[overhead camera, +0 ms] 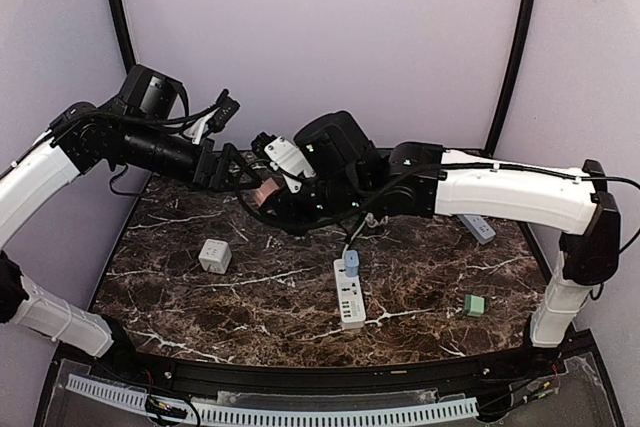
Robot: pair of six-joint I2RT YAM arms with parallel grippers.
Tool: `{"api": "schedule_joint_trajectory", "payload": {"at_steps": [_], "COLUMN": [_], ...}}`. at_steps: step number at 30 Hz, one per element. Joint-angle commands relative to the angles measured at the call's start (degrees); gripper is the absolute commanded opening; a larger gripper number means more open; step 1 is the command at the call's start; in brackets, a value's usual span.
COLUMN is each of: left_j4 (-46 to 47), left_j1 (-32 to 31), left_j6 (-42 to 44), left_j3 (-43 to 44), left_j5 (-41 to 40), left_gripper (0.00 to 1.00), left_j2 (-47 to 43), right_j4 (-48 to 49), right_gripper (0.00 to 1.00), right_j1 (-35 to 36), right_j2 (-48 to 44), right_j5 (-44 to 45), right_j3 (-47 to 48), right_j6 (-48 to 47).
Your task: Insert the plug
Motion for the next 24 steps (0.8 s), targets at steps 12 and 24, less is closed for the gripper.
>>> {"api": "schedule_joint_trajectory", "payload": {"at_steps": [12, 24], "left_j4": [1.44, 2.58], "left_j1": [4.60, 4.77], "left_j6": [-2.97, -3.24], "left_j3": [1.94, 2.42], "left_j5": [13.32, 17.30], "left_gripper": [0.65, 0.25], "left_j2": [5.40, 7.63], "right_j4": [8.41, 8.18], "right_gripper": [0.00, 0.00], "right_j1": [0.64, 0.75], "right_j2": [-3.76, -3.15], "right_j5": [-0.96, -0.76], "right_j3": [-1.17, -1.79], "right_j6": [-6.54, -8.24]}}
